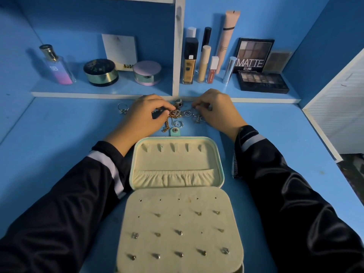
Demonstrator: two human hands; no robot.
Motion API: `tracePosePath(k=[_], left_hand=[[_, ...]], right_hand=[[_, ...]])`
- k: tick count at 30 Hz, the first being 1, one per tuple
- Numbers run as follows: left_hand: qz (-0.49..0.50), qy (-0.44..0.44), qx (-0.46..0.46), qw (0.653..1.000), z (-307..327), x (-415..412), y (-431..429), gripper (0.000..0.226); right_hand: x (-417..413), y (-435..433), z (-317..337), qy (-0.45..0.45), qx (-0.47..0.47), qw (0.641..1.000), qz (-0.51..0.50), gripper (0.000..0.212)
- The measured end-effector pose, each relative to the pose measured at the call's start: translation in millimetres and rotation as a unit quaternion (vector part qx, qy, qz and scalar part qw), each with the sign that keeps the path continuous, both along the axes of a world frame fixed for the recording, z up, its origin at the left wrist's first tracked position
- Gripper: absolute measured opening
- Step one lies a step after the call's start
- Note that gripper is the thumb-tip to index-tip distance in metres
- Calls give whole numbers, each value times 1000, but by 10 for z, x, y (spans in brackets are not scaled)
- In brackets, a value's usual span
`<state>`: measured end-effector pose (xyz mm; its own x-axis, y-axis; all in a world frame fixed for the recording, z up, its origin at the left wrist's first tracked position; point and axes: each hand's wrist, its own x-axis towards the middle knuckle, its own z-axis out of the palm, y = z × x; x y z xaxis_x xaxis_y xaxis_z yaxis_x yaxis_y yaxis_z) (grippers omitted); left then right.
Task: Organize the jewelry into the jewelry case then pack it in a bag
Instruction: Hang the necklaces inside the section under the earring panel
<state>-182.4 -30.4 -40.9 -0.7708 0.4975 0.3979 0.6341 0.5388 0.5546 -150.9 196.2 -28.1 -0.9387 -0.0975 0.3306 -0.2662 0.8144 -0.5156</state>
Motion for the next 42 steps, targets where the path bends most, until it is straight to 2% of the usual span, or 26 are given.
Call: tracePosePath(k=[16,19,24,32,36,42], left_hand=[[-1,-14,8,1000,21,12,22,18],[-6,-24,24,999,54,20,29,18],[4,-24,76,997,146,46,56,17],[4,-97,148,984,275,175,186,17],[-6,-138,151,979,276,180,218,16],[-16,-145,166,975,306,201,248,9]], right_hand=[[-22,-30,102,-70,34,997,8,10],[-15,-33,139,-71,-5,997,2,11],[47,-85,289,-76,-136,988,21,11],[128,-227,496,-75,-267,959,64,17],[177,-281,585,-76,-297,948,84,6],[190,-296,635,-67,-295,949,86,5]])
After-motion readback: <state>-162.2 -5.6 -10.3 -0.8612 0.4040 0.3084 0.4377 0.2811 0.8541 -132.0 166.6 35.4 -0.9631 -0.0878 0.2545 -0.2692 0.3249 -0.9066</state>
